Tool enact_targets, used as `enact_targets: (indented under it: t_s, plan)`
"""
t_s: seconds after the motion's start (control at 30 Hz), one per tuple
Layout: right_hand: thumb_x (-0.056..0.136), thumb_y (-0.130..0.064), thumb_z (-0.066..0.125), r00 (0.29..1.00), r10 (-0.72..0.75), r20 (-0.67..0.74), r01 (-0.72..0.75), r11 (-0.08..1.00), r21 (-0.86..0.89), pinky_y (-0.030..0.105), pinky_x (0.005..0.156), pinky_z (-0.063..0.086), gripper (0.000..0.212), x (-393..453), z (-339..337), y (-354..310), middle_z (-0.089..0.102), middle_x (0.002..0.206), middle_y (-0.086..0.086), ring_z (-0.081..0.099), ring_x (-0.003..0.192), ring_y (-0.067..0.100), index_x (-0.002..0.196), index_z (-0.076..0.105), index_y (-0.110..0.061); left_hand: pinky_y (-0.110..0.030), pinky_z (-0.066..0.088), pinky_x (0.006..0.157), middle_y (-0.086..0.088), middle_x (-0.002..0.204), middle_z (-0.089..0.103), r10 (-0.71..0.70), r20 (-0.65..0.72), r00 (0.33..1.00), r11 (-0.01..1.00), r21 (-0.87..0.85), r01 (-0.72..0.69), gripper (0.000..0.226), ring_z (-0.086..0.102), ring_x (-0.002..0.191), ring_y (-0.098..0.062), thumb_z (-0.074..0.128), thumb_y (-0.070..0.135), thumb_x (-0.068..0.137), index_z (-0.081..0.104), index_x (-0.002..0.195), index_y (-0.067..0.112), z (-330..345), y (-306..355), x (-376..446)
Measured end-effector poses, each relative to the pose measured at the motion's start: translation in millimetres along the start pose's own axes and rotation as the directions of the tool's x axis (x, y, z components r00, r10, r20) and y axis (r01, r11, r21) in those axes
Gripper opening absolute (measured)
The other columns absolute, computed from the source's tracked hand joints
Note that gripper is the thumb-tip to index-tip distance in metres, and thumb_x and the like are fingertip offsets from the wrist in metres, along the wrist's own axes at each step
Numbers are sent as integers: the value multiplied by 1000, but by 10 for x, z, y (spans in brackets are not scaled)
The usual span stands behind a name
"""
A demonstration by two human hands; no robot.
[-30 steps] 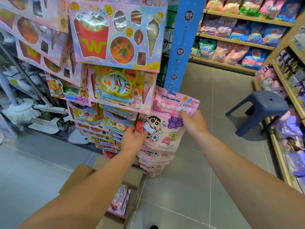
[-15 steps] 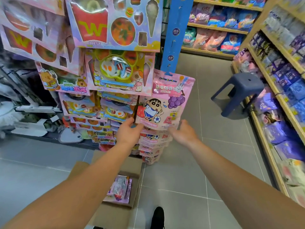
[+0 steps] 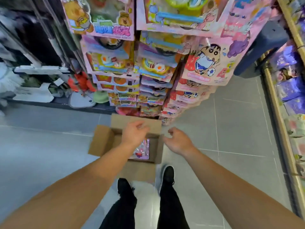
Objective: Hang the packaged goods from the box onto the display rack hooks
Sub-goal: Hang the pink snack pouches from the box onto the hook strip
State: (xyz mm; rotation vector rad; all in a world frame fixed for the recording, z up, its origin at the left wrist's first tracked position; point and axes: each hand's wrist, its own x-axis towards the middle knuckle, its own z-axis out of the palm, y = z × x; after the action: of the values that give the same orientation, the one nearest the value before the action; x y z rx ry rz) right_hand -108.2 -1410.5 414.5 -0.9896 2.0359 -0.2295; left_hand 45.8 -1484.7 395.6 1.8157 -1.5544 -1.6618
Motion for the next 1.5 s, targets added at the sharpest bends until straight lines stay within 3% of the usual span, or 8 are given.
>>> enact_targets:
  t_s: [0.17, 0.33, 0.57, 0.7, 0.83, 1.1, 1.23, 1.5]
  plan:
    - [90, -34, 61, 987, 28, 155, -19, 998, -60, 31, 79, 44, 23, 389, 741, 5, 63, 113, 7, 58, 108, 29, 104, 55, -16, -20, 45, 78, -1, 106, 69, -143, 13, 990, 989, 50, 142, 26, 63, 101, -17, 68, 28, 84, 71, 109, 19, -235, -672, 161]
    - [91, -40, 62, 961, 49, 272, -7, 988, -153, 26, 74, 37, 36, 1026, 1447, 87, 62, 120, 9, 58, 109, 29, 115, 58, -13, -31, 45, 101, 7, 122, 67, -244, 3, 970, 962, 131, 241, 40, 60, 115, -15, 68, 44, 81, 70, 117, 26, -304, -1535, 601]
    - [89, -42, 62, 936, 130, 328, -82, 985, -155, 29, 78, 47, 39, 1973, 2479, 740, 65, 118, 2, 61, 105, 22, 120, 59, -18, -34, 49, 90, -6, 108, 70, -328, -35, 944, 940, 89, 329, 29, 62, 103, -24, 67, 45, 75, 63, 94, 22, -30, -2634, 1462]
    - [76, -48, 62, 914, 191, 358, -153, 979, -131, 31, 86, 51, 55, 2519, 3133, 1264, 65, 122, -4, 62, 105, 18, 125, 57, -24, -27, 46, 91, 2, 125, 64, -391, -57, 919, 917, 67, 394, 46, 59, 112, -19, 68, 38, 85, 62, 127, 22, 208, -3307, 2067]
    - [83, -37, 64, 908, 256, 332, -231, 966, -111, 26, 75, 40, 36, 3136, 3751, 1760, 62, 115, -2, 59, 103, 21, 114, 58, -19, -31, 47, 93, -3, 122, 66, -426, -95, 900, 898, 80, 433, 39, 61, 111, -24, 69, 34, 83, 63, 116, 15, 495, -3958, 2744]
    - [82, -33, 69, 914, 384, 133, -396, 915, 80, 39, 99, 50, 54, 4148, 4674, 2435, 61, 130, 5, 60, 116, 29, 131, 50, -21, -28, 45, 80, -3, 111, 55, -483, -121, 867, 870, 43, 491, 52, 54, 95, -18, 68, 30, 89, 45, 133, 11, 885, -4865, 3794]
    - [84, -30, 72, 898, 413, 152, -438, 870, 226, 34, 98, 49, 56, 4387, 4874, 2514, 58, 130, 2, 59, 118, 26, 132, 47, -20, -31, 54, 74, -3, 113, 64, -543, -28, 839, 839, -59, 541, 30, 64, 93, -17, 69, 28, 88, 50, 108, 17, 982, -5100, 4024]
    - [58, -44, 81, 940, 229, 253, -207, 972, -111, 34, 119, 26, 112, 4152, 4703, 2473, 24, 157, 2, 27, 144, 26, 153, 24, -23, -32, 57, 64, -5, 98, 71, -605, 70, 793, 718, -381, 582, 16, 69, 79, -17, 67, 8, 87, 63, 101, 16, 982, -4864, 3761]
